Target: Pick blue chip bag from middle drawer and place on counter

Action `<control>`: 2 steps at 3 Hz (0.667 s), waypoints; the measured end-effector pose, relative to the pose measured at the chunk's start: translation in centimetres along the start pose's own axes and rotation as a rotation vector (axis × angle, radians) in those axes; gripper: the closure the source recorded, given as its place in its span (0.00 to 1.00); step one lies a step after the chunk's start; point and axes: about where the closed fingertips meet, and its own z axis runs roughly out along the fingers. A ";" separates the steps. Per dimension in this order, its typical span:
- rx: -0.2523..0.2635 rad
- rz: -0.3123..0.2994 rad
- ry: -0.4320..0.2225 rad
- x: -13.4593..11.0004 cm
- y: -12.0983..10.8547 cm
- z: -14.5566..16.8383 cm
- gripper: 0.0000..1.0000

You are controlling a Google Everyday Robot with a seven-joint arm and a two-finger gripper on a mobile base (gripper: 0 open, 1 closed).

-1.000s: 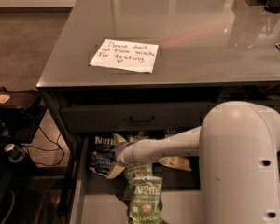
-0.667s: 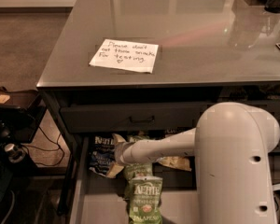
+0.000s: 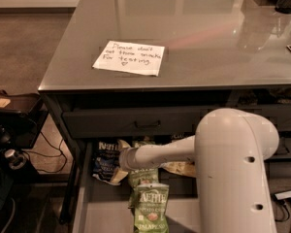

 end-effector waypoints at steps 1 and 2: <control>-0.019 0.003 0.009 0.5 0.1 1.3 0.00; -0.056 -0.002 0.001 0.0 0.5 2.7 0.19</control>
Offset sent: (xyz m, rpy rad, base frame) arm 0.0045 0.0298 -0.0284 -0.0102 0.0679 0.0698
